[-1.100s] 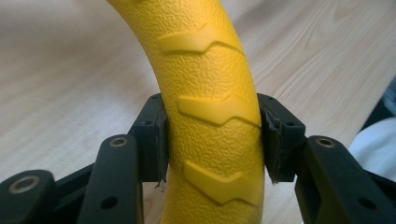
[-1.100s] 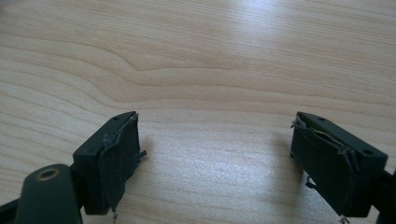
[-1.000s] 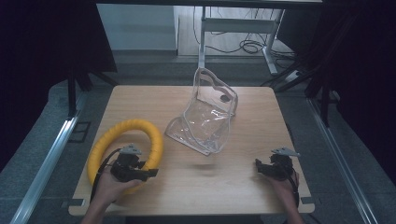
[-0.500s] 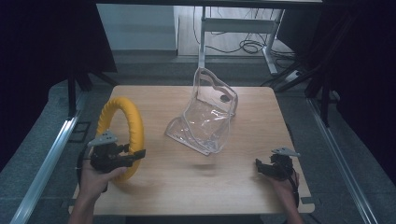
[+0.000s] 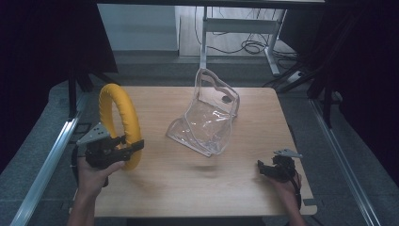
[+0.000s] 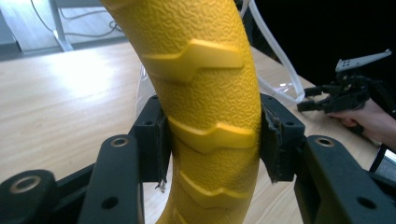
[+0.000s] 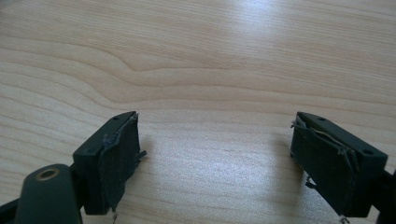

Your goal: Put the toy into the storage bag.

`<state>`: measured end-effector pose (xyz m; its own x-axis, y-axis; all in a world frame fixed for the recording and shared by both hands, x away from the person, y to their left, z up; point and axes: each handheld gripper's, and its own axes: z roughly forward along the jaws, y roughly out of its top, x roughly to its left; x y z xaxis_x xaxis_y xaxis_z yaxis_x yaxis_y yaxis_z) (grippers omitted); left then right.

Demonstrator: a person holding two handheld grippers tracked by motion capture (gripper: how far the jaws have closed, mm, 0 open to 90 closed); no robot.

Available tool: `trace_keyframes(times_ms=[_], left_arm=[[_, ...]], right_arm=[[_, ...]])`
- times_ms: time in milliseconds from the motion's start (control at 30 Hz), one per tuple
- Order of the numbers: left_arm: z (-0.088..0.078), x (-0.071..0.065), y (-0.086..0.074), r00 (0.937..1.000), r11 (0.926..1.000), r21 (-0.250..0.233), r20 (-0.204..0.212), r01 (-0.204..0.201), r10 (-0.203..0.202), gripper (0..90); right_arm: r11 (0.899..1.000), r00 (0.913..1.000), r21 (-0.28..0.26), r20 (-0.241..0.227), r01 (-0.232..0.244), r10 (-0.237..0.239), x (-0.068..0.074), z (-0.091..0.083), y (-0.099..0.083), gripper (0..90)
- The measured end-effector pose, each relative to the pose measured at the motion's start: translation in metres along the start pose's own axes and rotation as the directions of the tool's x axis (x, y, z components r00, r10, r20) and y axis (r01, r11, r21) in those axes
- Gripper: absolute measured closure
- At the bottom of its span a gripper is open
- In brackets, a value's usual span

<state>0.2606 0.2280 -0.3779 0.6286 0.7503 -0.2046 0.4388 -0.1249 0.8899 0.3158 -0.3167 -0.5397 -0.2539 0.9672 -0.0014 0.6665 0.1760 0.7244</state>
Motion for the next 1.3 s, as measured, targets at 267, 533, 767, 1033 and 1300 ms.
trace_keyframes(times_ms=[267,533,767,1033,1300], left_arm=[[-0.002,-0.006,0.010,0.9999,0.9991,-0.041,0.010,-0.009,0.009,50.4],[-0.003,-0.016,0.023,0.9996,0.9944,-0.103,0.007,-0.025,0.026,50.4],[-0.001,-0.022,0.031,0.9991,0.9917,-0.123,0.020,-0.035,0.038,50.3],[0.001,-0.028,0.042,0.9983,0.9864,-0.157,0.024,-0.049,0.054,50.3],[0.006,-0.033,0.053,0.9972,0.9830,-0.173,0.030,-0.062,0.068,50.3]], right_arm=[[1.000,1.0000,0.000,0.000,0.001,-0.001,0.000,0.000,0.000,16.0],[1.000,1.0000,0.001,0.000,0.002,-0.002,0.000,0.000,0.000,16.0],[1.000,1.0000,0.002,0.001,0.002,-0.002,0.000,0.000,0.000,16.0],[1.000,1.0000,0.003,0.003,-0.002,0.002,0.000,0.000,0.000,16.1],[1.000,1.0000,0.005,0.005,-0.003,0.003,0.000,0.000,0.000,16.1]])
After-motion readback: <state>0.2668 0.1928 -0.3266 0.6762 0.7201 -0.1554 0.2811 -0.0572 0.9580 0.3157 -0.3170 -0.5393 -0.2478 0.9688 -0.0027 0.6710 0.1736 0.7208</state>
